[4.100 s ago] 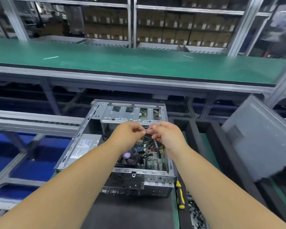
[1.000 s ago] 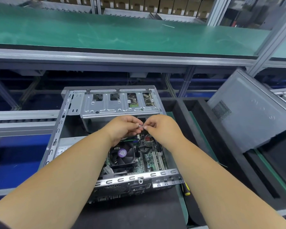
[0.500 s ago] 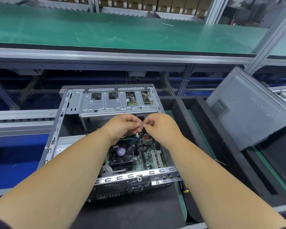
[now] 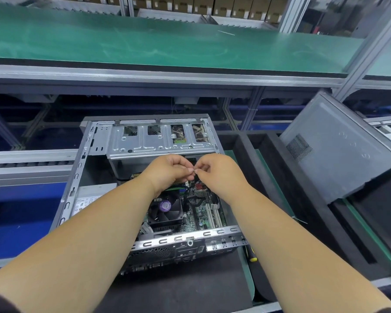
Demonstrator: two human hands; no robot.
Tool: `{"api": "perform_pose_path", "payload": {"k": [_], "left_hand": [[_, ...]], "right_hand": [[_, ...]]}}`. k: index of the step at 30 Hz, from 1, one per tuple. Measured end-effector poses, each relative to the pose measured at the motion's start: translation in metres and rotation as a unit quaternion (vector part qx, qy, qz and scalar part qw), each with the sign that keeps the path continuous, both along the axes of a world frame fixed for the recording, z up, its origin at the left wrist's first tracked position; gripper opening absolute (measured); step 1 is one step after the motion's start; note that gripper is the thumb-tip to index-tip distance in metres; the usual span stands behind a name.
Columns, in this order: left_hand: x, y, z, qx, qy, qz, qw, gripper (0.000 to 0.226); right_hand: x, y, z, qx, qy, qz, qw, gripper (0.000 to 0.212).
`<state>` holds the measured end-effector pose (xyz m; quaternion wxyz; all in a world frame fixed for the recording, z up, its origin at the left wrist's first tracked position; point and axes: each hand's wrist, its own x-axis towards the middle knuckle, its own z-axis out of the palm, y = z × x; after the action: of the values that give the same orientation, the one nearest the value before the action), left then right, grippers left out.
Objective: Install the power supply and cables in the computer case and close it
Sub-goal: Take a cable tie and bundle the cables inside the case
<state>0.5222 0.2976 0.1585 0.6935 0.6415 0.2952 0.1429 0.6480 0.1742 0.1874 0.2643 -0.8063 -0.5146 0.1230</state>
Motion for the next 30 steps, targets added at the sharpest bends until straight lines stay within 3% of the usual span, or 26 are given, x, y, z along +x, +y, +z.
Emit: {"api": "perform_pose_path", "payload": {"k": [7, 15, 24, 30], "left_hand": [[0.002, 0.0, -0.003, 0.022, 0.009, 0.029, 0.999, 0.008], [-0.001, -0.001, 0.003, 0.058, 0.032, -0.004, 0.998, 0.013], [-0.004, 0.003, 0.006, -0.057, 0.047, 0.005, 0.997, 0.011], [0.0, 0.004, 0.002, -0.022, 0.062, 0.014, 0.998, 0.018]], "right_hand": [[0.0, -0.001, -0.002, 0.017, -0.003, 0.015, 1.0, 0.018], [-0.004, -0.003, 0.0, 0.022, -0.019, 0.042, 0.999, 0.01], [-0.007, -0.006, 0.002, 0.046, -0.035, 0.028, 0.998, 0.007], [-0.006, -0.003, 0.001, 0.048, -0.099, 0.021, 0.994, 0.005]]}}
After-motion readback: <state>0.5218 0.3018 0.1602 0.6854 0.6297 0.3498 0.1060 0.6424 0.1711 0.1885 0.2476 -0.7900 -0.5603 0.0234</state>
